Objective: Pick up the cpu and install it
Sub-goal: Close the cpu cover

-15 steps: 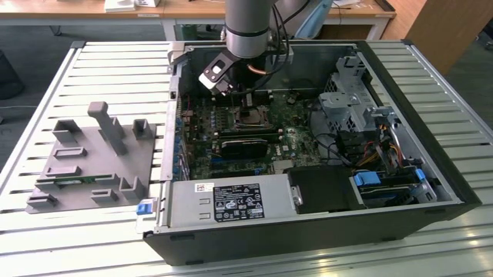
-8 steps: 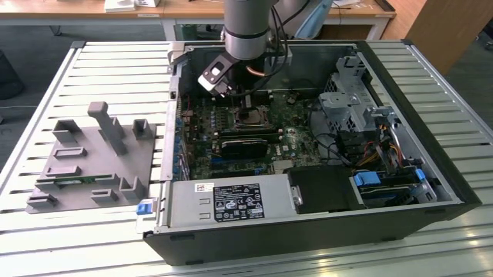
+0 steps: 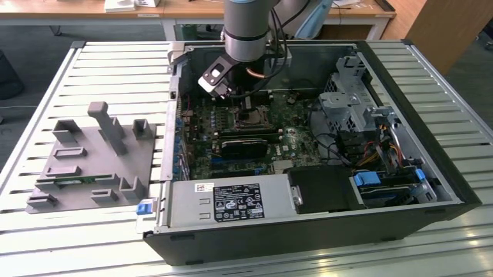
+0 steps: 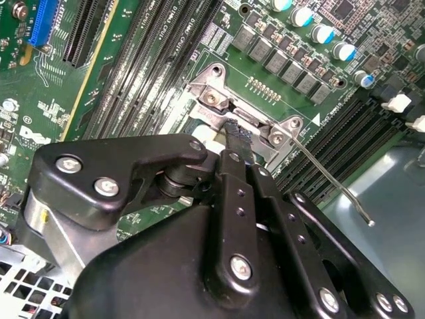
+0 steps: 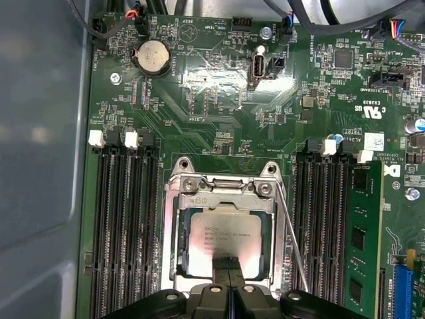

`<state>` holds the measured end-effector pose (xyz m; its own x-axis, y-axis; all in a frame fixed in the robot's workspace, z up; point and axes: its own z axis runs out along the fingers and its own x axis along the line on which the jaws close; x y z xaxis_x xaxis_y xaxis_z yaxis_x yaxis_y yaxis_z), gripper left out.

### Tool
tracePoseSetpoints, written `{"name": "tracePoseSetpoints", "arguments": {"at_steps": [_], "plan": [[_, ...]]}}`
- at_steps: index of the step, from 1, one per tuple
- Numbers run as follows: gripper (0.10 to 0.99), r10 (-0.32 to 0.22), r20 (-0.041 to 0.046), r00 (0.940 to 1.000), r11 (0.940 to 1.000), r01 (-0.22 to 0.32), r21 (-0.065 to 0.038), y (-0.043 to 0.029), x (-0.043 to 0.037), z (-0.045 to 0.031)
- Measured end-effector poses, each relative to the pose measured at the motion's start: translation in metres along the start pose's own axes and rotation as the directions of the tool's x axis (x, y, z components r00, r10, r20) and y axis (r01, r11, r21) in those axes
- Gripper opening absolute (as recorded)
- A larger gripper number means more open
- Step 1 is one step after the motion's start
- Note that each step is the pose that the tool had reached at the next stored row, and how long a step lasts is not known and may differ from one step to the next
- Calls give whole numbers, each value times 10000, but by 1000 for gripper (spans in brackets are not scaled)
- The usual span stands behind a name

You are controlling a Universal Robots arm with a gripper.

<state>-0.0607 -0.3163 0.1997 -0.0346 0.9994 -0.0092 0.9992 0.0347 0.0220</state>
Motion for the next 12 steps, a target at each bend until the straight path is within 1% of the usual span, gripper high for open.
{"name": "tracePoseSetpoints", "arguments": {"at_steps": [4,8,10,12], "plan": [[106,1,4,10000,10000,-1,3,8,-1,10],[106,1,-4,10000,10000,-1,-3,32,-1,15],[106,1,-13,10000,10000,-1,-3,34,-1,12],[106,1,-42,10000,10000,-1,-22,38,3,-2]]}}
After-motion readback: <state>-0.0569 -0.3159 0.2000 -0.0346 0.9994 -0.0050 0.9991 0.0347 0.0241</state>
